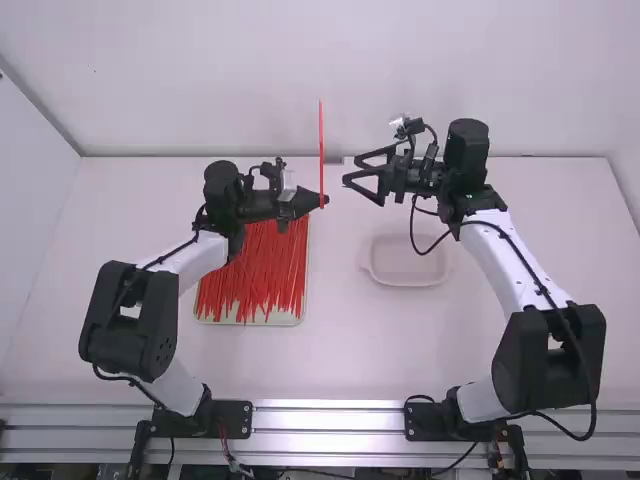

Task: Fasten the cable tie

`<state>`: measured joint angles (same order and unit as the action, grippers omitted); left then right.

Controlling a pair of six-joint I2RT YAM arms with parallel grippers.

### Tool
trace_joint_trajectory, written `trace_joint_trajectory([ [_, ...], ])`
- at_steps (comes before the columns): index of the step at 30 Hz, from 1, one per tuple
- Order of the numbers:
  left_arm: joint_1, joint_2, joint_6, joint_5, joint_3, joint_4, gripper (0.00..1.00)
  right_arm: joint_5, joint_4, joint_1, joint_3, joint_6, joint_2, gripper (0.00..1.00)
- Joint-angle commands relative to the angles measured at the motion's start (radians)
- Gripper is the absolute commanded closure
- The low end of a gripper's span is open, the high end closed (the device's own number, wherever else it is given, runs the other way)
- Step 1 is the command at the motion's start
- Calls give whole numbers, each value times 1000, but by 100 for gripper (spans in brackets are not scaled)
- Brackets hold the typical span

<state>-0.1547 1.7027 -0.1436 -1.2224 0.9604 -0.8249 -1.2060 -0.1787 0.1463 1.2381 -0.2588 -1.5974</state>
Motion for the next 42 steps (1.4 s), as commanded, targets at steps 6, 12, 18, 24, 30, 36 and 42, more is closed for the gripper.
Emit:
trace_joint_trajectory([
  [6, -24, 5, 24, -22, 64, 0, 98, 47, 2, 67, 24, 24, 21, 5],
  [12, -35, 5, 89, -22, 66, -74, 98, 115, 7, 112, 24, 11, 21, 5],
  [18, -42, 5, 96, -22, 66, -93, 98, 115, 3, 122, 24, 10, 21, 13],
  [24, -62, 5, 99, -15, 68, -93, 98, 115, 3, 137, 24, 15, 21, 32],
  [30, -60, 5, 100, -15, 69, -93, 98, 114, 3, 143, 24, 17, 21, 69],
  [36, -58, 5, 104, -17, 69, -92, 98, 108, 8, 135, 24, 2, 21, 100],
  [42, -53, 5, 182, -14, 69, -114, 1, 108, 6, 134, 24, 2, 21, 100],
])
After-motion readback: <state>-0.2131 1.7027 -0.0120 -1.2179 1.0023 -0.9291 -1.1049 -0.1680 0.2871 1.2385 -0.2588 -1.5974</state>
